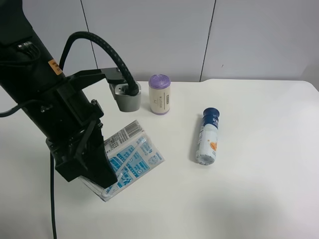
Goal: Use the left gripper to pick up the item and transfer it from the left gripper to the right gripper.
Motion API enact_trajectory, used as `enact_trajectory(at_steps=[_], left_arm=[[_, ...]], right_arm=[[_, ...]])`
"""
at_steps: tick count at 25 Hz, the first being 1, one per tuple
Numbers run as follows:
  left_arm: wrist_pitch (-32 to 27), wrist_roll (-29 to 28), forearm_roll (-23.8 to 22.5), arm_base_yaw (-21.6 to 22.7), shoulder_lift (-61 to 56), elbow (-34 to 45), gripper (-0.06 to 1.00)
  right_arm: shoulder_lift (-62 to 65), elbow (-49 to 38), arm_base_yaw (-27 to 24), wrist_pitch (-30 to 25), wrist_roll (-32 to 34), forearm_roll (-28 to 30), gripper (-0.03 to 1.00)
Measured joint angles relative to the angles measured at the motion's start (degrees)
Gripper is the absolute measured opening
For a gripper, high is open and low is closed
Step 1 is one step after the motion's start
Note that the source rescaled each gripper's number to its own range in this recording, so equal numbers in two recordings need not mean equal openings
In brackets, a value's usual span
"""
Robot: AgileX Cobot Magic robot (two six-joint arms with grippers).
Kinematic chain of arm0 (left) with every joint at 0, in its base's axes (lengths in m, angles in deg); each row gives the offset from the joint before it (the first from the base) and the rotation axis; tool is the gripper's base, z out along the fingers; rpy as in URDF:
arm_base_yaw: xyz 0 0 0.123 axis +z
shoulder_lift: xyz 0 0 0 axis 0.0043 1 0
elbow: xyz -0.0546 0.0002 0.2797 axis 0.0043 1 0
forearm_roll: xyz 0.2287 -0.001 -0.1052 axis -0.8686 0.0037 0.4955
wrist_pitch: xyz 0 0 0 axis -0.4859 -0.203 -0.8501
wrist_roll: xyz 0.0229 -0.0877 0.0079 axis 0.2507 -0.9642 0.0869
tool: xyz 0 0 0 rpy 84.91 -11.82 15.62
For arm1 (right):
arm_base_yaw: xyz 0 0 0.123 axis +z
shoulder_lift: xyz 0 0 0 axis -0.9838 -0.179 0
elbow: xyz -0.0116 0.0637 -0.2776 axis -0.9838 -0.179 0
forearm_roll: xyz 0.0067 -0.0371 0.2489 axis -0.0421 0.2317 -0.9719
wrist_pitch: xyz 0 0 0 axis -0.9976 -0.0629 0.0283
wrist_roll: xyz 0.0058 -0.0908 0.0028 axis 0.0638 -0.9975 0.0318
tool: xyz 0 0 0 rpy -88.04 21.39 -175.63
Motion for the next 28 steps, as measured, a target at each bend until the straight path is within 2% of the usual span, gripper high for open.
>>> enact_trajectory(at_steps=[15, 19, 22, 28], left_arm=[[0.01, 4.52, 0.0, 0.0, 0.0, 0.0, 0.0], [0.01, 6.47, 0.0, 0.0, 0.0, 0.0, 0.0], [0.07, 7.62, 0.0, 0.0, 0.0, 0.0, 0.0], [0.24, 10.21, 0.0, 0.0, 0.0, 0.0, 0.0]], right_arm=[[0.0, 0.0, 0.0, 0.0, 0.0, -1.38, 0.93], [-2.56, 0.15, 0.0, 0.0, -3.79, -8.0, 0.93], [-10.25, 2.23, 0.1, 0.37, -8.12, -14.19, 0.93], [-25.54, 5.75, 6.03, 7.27, -22.24, -26.59, 0.93]])
